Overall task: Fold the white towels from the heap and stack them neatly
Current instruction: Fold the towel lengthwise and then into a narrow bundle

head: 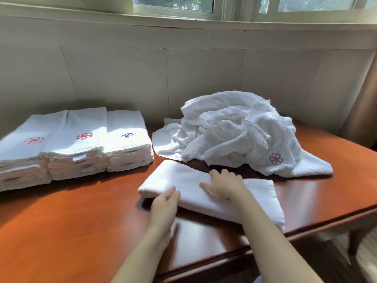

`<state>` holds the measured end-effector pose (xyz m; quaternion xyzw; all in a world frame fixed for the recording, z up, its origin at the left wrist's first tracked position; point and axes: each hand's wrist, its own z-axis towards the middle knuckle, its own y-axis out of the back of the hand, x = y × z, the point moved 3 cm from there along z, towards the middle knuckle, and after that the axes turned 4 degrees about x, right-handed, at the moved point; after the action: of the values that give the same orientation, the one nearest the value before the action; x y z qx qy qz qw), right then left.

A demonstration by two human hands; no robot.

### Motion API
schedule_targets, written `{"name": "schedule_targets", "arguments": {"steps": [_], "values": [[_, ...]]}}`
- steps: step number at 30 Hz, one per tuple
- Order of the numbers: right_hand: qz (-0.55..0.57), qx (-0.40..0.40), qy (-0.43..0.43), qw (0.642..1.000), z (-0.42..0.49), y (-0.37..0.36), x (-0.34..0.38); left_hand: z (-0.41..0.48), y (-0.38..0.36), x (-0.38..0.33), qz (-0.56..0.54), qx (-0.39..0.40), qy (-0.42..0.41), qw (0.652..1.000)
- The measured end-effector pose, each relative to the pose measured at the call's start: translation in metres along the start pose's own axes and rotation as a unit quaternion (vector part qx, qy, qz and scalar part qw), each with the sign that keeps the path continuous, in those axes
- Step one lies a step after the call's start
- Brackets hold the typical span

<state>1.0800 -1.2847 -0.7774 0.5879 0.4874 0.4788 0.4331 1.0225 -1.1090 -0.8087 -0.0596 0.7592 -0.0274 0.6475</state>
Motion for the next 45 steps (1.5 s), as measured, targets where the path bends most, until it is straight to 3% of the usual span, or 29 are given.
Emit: {"name": "schedule_targets", "arguments": {"steps": [4, 6, 9, 13, 18, 23, 31, 33, 35, 37, 38, 42, 45], "values": [[0.115, 0.106, 0.081, 0.984, -0.021, 0.004, 0.009, 0.009, 0.027, -0.015, -0.055, -0.099, -0.013, 0.994], [0.197, 0.142, 0.113, 0.963, -0.028, 0.002, 0.019, 0.010, 0.034, -0.020, -0.040, -0.096, -0.004, 0.995], [0.380, 0.155, 0.161, 0.898, -0.027, -0.008, 0.033, 0.005, 0.037, -0.027, 0.041, -0.041, 0.005, 0.998], [0.550, 0.181, 0.154, 0.801, -0.019, -0.015, 0.038, -0.007, 0.042, -0.039, 0.062, -0.055, -0.041, 0.996], [0.617, 0.184, 0.207, 0.737, -0.016, 0.008, 0.056, -0.017, 0.055, -0.069, -0.027, -0.072, -0.099, 0.992], [0.679, 0.155, 0.259, 0.669, -0.017, 0.061, 0.094, -0.011, 0.080, -0.130, 0.032, -0.052, -0.196, 0.979], [0.658, 0.033, 0.334, 0.674, 0.087, 0.188, 0.188, 0.100, 0.126, -0.275, 0.157, -0.078, -0.313, 0.933], [0.656, 0.017, 0.313, 0.687, 0.145, 0.196, 0.213, 0.150, 0.140, -0.286, 0.153, -0.109, -0.238, 0.953], [0.617, 0.038, 0.254, 0.744, 0.203, 0.172, 0.232, 0.191, 0.158, -0.257, 0.179, -0.105, -0.062, 0.976], [0.548, 0.100, 0.198, 0.806, 0.243, 0.120, 0.243, 0.213, 0.169, -0.206, 0.248, -0.067, 0.077, 0.963], [0.537, 0.130, 0.181, 0.813, 0.260, 0.096, 0.246, 0.221, 0.175, -0.187, 0.271, -0.061, 0.103, 0.955], [0.665, 0.144, 0.147, 0.718, 0.306, 0.060, 0.243, 0.244, 0.188, -0.161, 0.245, -0.076, 0.045, 0.966], [0.671, 0.121, 0.179, 0.709, 0.315, 0.064, 0.243, 0.245, 0.180, -0.157, 0.265, -0.033, 0.035, 0.963]]}}
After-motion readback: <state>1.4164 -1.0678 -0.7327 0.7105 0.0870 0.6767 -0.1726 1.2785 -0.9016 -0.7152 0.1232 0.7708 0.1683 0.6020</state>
